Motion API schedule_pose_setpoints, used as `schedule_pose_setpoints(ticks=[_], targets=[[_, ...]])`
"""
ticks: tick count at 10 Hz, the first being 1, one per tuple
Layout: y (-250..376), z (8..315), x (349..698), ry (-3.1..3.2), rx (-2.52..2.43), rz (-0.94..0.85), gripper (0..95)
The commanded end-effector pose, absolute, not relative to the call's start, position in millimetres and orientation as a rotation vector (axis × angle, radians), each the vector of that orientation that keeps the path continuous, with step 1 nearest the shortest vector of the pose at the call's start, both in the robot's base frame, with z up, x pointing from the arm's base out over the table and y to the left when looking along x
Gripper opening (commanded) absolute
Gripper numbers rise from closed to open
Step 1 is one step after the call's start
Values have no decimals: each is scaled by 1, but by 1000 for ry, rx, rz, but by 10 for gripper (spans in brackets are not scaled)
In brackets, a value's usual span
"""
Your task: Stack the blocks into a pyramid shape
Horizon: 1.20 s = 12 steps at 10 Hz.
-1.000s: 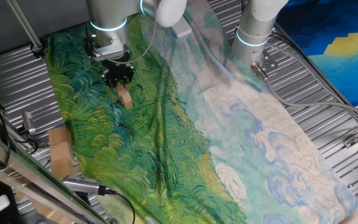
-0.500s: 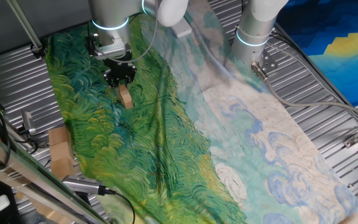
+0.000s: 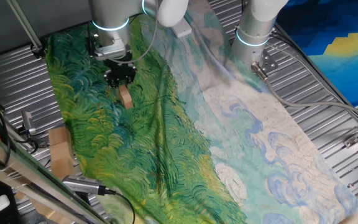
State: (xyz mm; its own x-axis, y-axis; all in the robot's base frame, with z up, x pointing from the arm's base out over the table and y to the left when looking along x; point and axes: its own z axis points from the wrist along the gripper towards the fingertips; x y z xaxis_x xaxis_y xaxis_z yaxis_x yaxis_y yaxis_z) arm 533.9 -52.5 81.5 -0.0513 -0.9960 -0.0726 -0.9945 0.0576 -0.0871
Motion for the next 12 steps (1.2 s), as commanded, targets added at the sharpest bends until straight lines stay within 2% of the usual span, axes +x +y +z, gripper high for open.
schedule_pose_setpoints(ticks=[1, 2, 4, 10, 11, 12], targets=[[-53, 81, 534, 2197, -2088, -23, 380], [-52, 81, 534, 2196, -2090, -24, 380], [-52, 81, 534, 2188, -2097, -20, 760], [-25, 110, 530, 2332, -2018, -34, 760], [-11, 111, 534, 2360, -1990, -45, 570], [-1, 110, 541, 2377, -1966, -55, 570]])
